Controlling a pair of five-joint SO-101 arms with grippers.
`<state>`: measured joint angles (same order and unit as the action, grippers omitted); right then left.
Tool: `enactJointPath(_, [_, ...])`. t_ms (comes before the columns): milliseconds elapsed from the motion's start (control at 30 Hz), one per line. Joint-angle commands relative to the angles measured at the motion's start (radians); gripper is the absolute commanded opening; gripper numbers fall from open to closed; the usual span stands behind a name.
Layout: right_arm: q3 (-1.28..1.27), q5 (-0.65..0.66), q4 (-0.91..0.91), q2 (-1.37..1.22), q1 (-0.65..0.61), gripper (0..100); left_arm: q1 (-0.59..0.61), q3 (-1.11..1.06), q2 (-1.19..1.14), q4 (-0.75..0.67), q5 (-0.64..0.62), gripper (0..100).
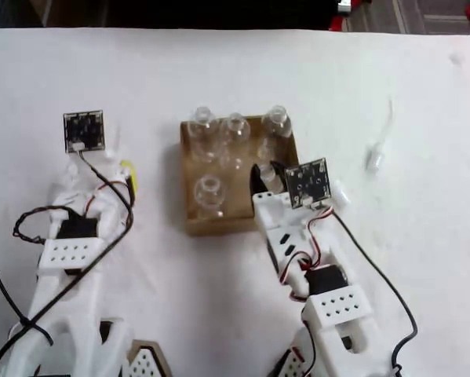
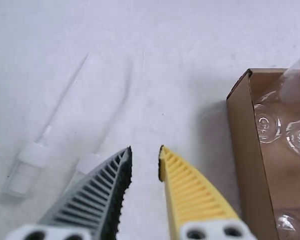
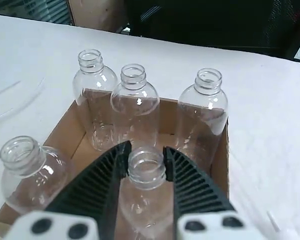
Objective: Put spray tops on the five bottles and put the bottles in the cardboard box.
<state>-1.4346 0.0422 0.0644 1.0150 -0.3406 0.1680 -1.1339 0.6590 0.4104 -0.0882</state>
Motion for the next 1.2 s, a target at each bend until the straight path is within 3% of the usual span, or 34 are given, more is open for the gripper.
enactJointPath(0, [0.002, 0.002, -0.008, -0.008, 0.008, 8.5, -0.013, 0.009, 0.03, -0.031, 0.012, 9])
enactJointPath(100, [0.002, 0.002, -0.008, -0.008, 0.008, 14.9, -0.013, 0.009, 0.03, -0.031, 0.012, 9])
enactJointPath(500, [0.008, 0.002, 0.008, 0.087, 0.008, 15.9, -0.013, 0.012, 0.03, -0.031, 0.012, 9])
enactJointPath(700, [0.077, 0.002, 0.306, 0.386, 0.008, 25.3, -0.013, 0.014, 0.03, -0.031, 0.012, 9])
enactJointPath(867, [0.196, 0.002, 0.547, 0.59, 0.039, 26.1, -0.007, 0.014, 0.03, -0.031, 0.012, 9])
enactJointPath(1167, [0.184, -0.008, 0.667, 0.591, 0.245, 26.1, 0.044, 0.015, 0.03, -0.023, 0.012, 9])
